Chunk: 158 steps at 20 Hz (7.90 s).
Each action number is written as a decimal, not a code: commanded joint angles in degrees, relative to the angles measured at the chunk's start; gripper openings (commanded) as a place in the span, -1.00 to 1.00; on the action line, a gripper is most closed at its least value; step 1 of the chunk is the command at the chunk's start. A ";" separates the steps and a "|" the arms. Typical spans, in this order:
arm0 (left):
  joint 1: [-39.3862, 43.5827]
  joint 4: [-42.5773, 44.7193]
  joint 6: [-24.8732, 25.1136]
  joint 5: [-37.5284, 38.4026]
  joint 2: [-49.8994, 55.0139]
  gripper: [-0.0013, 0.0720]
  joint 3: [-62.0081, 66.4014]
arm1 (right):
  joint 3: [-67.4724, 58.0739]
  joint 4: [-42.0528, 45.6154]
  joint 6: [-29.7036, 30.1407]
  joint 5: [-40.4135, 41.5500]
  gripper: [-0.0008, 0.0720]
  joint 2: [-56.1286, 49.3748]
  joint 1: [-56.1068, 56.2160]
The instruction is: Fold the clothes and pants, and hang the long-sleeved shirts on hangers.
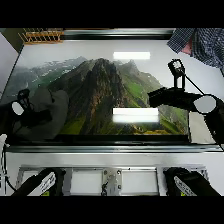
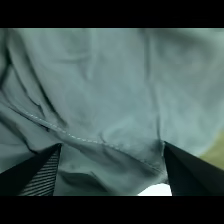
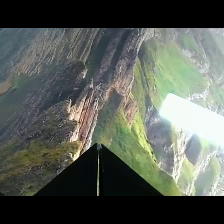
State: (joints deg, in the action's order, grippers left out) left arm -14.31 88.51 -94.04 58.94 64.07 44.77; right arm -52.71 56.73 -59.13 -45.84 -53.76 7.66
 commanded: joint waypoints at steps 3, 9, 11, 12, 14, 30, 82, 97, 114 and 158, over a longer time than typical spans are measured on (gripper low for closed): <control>4.37 -1.60 -0.55 -0.61 5.75 -0.12 0.74 | -0.02 0.00 0.00 -0.02 -0.92 0.04 0.04; 19.96 -10.29 -0.26 2.29 2.34 -0.95 16.70 | -0.02 -2.10 -0.63 -0.04 -0.92 0.04 0.04; 29.42 -12.44 -0.28 -0.04 0.07 -0.95 22.64 | -0.04 -7.96 -2.58 -0.48 -0.92 0.11 0.04; 33.83 -12.26 -0.31 -1.03 -0.50 -0.95 24.96 | -0.07 -9.49 -2.51 -0.42 -0.92 0.17 0.04; 43.21 -12.00 -0.28 -2.56 -0.63 -0.95 30.12 | -0.61 -8.00 -0.52 -0.46 -0.92 0.59 -0.90; 35.26 -7.30 -9.31 -1.88 6.82 0.96 22.99 | -0.63 -6.99 -0.85 -1.05 -0.80 5.42 -14.60; 37.59 -10.51 -8.22 1.27 -4.11 0.88 12.00 | -16.87 -0.96 -16.37 -17.64 -0.93 -8.17 -2.47; 16.13 -40.54 9.73 -4.52 31.85 0.88 18.97 | -16.87 -1.01 -16.37 -17.59 -0.93 -8.17 -2.47; 13.35 -40.39 10.93 -1.95 7.21 -0.96 42.73 | -27.36 -0.98 -14.19 -12.44 -0.93 -1.07 -2.58; 9.68 -22.23 11.37 9.03 13.14 0.63 27.23 | -19.58 28.50 -32.17 -19.78 0.79 -13.16 -7.48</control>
State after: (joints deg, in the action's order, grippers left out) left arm -2.42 60.07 -83.07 65.04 83.96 86.74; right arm -75.75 86.15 -91.33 -63.48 -70.67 0.62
